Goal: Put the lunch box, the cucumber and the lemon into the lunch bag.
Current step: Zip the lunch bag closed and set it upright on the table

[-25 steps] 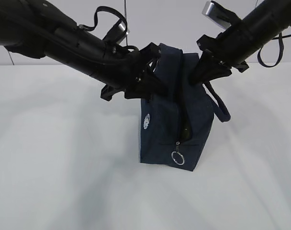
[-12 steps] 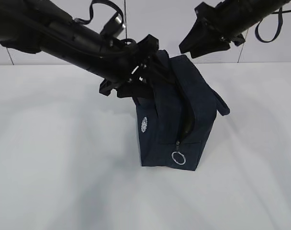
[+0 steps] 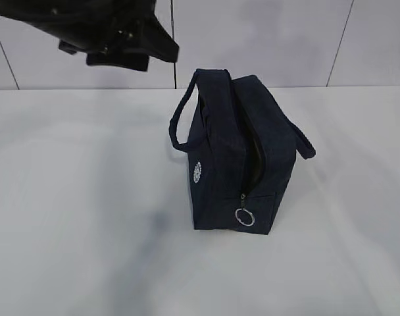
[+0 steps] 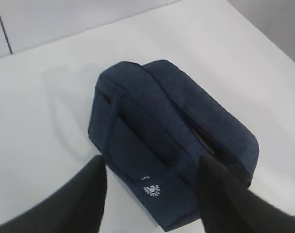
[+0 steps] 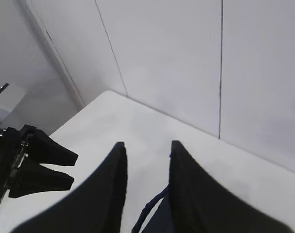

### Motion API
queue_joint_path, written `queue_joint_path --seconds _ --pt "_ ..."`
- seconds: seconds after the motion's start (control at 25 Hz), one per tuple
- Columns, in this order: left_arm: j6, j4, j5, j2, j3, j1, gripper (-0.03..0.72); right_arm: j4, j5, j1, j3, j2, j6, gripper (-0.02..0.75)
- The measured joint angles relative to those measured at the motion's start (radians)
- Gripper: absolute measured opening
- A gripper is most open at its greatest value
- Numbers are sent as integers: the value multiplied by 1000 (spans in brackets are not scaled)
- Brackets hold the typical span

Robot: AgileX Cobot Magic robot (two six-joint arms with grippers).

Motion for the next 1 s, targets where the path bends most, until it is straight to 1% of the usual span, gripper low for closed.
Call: queue_joint_path --seconds 0.08,0.2,0.28,0.44,0.52,0.6,0.72,0.88,1.0 --pt "0 87 -7 -48 0 0 428 0 -22 0 0 -77 -15 235" --pt "0 171 -12 -113 0 0 425 -26 -35 0 -4 -194 -23 232" --pt "0 213 -13 -150 0 0 425 -69 -35 0 -9 -275 -25 231" --pt "1 264 -9 -203 0 0 425 -140 -25 0 -3 -426 -21 231" --pt "1 274 -2 -221 0 0 425 -159 -25 0 38 -508 -19 231" --pt "2 276 10 -240 0 0 423 -178 -35 0 120 -605 -19 230" --pt "2 297 19 -271 0 -20 414 -188 -89 0 323 -752 -19 230" --pt "2 343 21 -319 8 -100 407 -193 -198 0 617 -952 -32 230" --pt "2 358 2 -363 55 -170 405 -193 -253 0 814 -1081 -42 230"
